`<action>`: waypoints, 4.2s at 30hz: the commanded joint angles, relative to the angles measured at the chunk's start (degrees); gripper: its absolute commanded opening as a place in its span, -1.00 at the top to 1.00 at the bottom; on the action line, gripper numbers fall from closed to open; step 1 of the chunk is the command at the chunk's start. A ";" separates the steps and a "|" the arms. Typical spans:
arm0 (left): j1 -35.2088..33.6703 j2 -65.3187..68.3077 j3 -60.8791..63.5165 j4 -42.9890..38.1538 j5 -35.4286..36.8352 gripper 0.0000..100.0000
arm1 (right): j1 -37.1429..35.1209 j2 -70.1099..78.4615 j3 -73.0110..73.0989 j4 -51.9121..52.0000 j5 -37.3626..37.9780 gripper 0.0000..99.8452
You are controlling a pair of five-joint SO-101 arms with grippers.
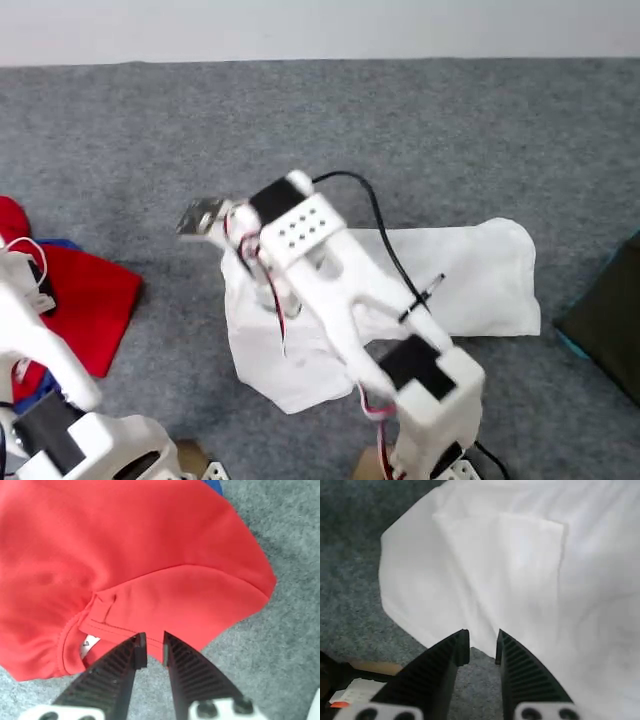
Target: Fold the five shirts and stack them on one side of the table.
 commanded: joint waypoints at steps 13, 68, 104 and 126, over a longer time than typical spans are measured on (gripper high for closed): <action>-0.35 -3.16 -0.48 -1.05 -0.44 0.86 | -14.55 -24.48 46.51 -24.92 -9.85 0.66; -0.09 -2.81 -0.22 -1.05 -0.44 0.86 | 5.67 -12.79 28.13 -27.74 3.52 0.98; -0.35 -2.81 -0.22 -1.05 -2.29 0.86 | 12.44 2.95 -2.37 -8.13 0.88 0.84; -0.18 -2.81 -0.22 -1.05 -2.29 0.86 | -10.59 -30.37 48.79 -19.21 -3.69 0.66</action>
